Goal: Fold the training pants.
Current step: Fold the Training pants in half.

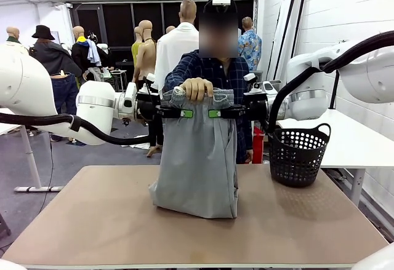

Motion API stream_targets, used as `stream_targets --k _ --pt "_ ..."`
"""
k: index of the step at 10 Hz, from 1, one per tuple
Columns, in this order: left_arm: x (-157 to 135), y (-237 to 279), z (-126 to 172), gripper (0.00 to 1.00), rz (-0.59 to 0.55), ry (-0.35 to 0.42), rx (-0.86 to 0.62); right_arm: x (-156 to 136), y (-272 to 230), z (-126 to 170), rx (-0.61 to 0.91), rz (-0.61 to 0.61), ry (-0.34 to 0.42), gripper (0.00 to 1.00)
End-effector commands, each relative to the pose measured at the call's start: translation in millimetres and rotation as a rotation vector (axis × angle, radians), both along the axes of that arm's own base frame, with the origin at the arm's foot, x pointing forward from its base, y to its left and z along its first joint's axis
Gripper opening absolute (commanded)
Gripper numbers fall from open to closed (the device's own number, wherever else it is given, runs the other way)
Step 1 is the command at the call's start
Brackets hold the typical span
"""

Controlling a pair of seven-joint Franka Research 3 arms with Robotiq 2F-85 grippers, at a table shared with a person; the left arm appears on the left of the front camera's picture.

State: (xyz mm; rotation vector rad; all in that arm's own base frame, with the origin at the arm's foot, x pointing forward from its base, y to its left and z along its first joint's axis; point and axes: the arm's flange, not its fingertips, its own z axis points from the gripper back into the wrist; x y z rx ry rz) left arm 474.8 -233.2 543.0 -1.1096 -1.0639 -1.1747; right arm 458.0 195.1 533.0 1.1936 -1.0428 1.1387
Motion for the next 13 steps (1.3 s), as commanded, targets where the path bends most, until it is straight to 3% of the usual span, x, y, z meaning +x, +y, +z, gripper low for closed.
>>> stream_targets --k 1,13 --pt "-4.7 1.7 1.6 0.0 -0.008 -0.018 -0.037 -2.1 1.8 2.7 0.007 0.006 -0.002 0.0" --pt "-4.7 1.7 1.6 0.0 -0.008 -0.018 -0.037 -2.1 1.8 2.7 0.007 0.006 -0.002 0.0"
